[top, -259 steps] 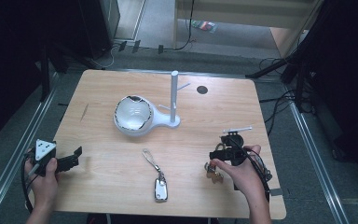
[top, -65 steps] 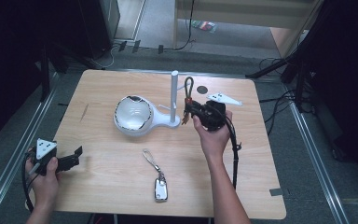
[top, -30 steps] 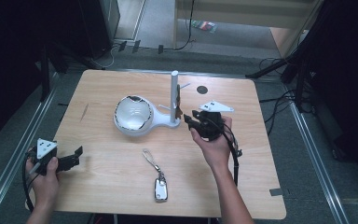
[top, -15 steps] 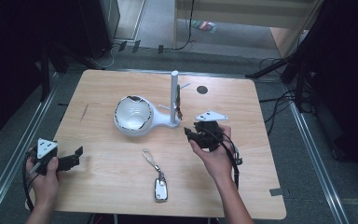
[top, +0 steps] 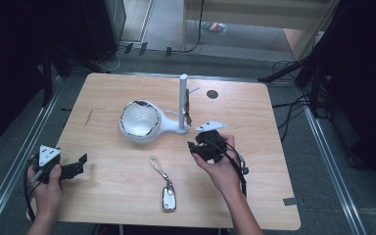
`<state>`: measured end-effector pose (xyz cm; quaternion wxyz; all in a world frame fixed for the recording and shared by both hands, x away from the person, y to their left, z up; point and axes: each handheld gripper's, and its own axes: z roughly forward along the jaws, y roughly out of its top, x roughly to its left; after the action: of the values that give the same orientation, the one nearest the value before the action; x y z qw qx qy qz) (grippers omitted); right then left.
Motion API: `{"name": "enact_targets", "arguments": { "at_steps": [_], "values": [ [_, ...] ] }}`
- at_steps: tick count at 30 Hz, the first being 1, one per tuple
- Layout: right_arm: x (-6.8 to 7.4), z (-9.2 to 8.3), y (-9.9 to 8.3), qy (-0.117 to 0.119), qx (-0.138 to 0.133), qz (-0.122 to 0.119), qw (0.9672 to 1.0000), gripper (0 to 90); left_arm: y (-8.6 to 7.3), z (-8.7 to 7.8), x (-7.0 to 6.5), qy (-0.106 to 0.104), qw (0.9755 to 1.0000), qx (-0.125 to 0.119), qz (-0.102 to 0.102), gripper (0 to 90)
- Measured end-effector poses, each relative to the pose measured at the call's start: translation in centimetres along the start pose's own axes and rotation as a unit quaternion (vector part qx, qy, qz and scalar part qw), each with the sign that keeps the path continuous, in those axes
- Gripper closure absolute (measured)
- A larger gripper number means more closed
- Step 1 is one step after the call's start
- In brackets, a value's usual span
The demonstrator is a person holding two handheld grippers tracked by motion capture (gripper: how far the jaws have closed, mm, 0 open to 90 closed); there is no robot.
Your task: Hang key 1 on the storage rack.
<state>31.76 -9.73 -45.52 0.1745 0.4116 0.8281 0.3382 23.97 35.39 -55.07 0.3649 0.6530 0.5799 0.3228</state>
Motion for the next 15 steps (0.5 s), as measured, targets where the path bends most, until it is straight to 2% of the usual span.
{"name": "enact_targets", "arguments": {
  "at_steps": [8, 15],
  "values": [
    [0.9, 0.4, 0.0, 0.000, 0.030, -0.024, 0.9993, 52.9, 0.0, 0.0, 0.0, -0.001, 1.0000, 0.000, 0.000, 4.0],
    [1.3, 0.7, -0.1, 0.002, 0.048, -0.032, 0.9983, 51.6, 0.0, 0.0, 0.0, -0.001, 1.0000, 0.000, 0.000, 3.9]
  ]
}}
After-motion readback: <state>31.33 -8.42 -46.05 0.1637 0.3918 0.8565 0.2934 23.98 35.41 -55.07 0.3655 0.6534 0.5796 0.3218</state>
